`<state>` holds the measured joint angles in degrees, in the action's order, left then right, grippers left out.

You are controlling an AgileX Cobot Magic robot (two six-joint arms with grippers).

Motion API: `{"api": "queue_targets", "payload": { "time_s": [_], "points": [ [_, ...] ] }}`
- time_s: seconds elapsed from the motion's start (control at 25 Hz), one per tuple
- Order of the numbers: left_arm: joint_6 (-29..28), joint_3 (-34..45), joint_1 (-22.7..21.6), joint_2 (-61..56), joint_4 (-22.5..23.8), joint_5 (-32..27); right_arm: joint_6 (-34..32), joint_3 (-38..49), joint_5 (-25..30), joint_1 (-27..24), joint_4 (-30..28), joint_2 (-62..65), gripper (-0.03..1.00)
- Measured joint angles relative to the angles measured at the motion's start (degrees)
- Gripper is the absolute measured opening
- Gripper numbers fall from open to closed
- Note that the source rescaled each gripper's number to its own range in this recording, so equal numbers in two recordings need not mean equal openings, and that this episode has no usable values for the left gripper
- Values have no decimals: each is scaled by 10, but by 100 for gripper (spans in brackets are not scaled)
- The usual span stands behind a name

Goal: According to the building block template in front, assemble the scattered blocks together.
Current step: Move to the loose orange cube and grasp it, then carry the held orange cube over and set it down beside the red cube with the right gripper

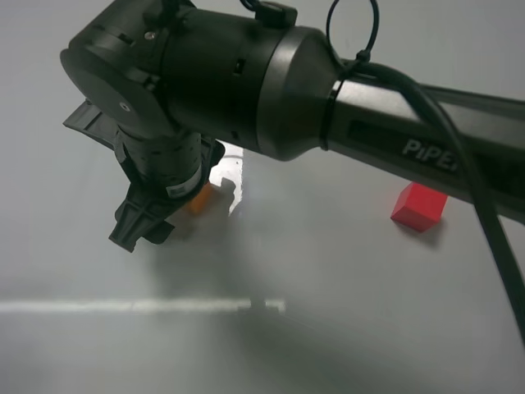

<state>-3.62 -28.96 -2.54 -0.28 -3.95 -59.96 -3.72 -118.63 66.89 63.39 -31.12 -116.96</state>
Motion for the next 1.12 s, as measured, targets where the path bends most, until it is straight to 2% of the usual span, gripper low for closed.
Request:
{"api": "queue_targets", "payload": {
  "time_s": [0.08, 0.2, 0.32, 0.64, 0.92, 1.0, 1.12],
  "points": [
    [0, 0, 0, 0, 0, 0, 0, 0, 0, 0, -1, 0, 65],
    [0, 0, 0, 0, 0, 0, 2, 0, 1, 0, -3, 0, 42],
    [-1, 0, 0, 0, 0, 0, 6, 0, 1, 0, -11, 0, 0],
    [-1, 0, 0, 0, 0, 0, 16, 0, 10, 0, -17, 21, 1],
    [-1, 0, 0, 0, 0, 0, 45, 0, 27, -2, -13, 129, 1],
    [-1, 0, 0, 0, 0, 0, 61, 0, 27, -13, 0, 161, 1],
    [-1, 0, 0, 0, 0, 0, 87, 6, 26, -66, 50, 204, 1]
  ]
}}
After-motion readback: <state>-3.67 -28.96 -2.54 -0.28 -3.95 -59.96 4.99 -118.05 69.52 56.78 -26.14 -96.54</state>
